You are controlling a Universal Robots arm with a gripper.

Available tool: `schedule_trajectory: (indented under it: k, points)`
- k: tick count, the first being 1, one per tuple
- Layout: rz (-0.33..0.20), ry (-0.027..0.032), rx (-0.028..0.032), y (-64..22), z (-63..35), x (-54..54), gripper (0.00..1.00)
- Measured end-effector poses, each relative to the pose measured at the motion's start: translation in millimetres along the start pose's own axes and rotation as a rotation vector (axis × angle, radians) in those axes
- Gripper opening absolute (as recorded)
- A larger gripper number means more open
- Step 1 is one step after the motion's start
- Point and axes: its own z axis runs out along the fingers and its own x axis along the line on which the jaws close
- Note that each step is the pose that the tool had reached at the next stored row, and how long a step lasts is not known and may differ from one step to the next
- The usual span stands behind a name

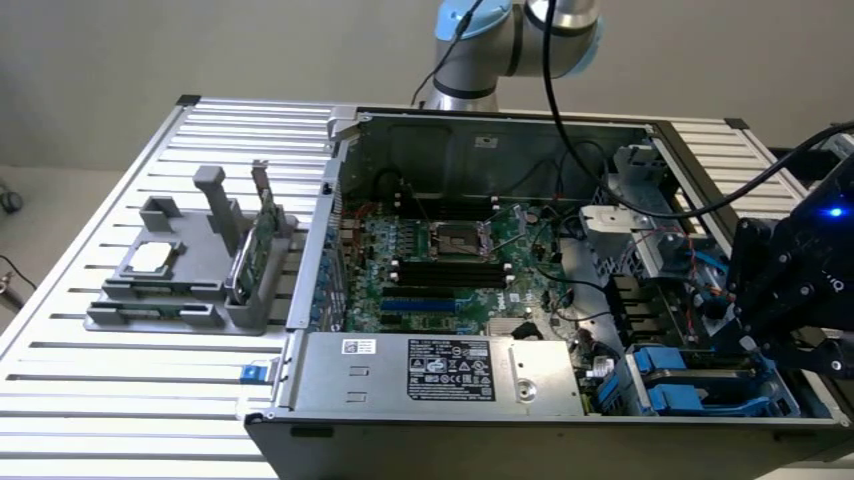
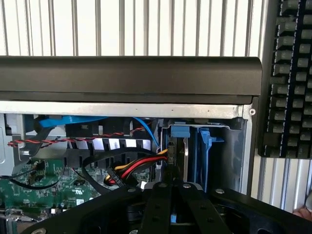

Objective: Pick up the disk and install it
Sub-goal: 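Insert the disk into the insertion slot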

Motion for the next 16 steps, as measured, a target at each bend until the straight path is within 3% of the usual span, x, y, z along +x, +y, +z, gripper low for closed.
schedule_trajectory:
  k: [11,16]
  points:
    - [0.0,0.0005,-0.0045,-2.4,2.8,-0.1,0.11]
    - [0.0,0.0002,-0.0045,-3.0,-15.0,0.7,0.11]
